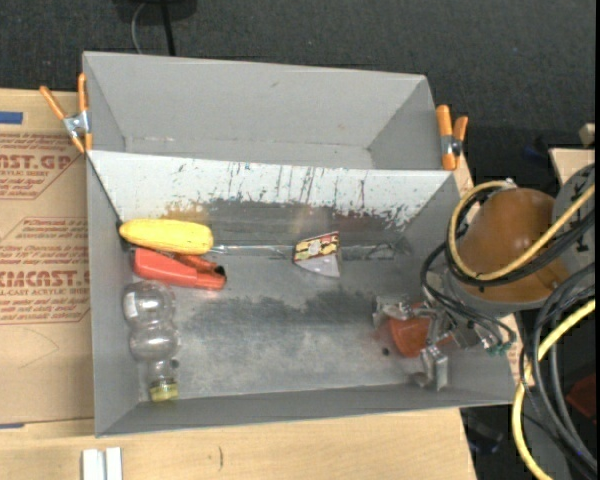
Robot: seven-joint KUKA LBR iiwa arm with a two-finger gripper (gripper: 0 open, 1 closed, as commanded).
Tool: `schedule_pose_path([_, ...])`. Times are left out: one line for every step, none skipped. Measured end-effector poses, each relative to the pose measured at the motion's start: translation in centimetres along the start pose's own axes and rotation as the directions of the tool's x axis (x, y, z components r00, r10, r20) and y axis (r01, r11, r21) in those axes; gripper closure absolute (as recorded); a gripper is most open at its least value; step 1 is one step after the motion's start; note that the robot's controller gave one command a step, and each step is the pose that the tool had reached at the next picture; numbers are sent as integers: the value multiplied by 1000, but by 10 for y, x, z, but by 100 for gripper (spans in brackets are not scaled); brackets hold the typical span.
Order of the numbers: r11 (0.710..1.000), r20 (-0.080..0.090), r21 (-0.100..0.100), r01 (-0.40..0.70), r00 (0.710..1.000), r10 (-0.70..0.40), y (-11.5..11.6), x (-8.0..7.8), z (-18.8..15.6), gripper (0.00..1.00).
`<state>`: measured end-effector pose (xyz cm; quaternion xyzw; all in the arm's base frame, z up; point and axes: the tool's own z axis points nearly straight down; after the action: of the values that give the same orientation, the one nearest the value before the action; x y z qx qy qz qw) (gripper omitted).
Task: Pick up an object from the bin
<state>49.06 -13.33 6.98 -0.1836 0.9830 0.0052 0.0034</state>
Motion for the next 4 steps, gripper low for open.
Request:
schedule_pose_path([1000,0,0,0,1000,0,0,0,0,0])
schedule_pose_path([998,6,-20,64,998,-64,-22,-52,0,100])
schedule_pose_path([998,5,-21,63,998,-63,-22,-52,1,100])
schedule_pose_path([998,5,-21,63,998,-63,-22,-52,1,100])
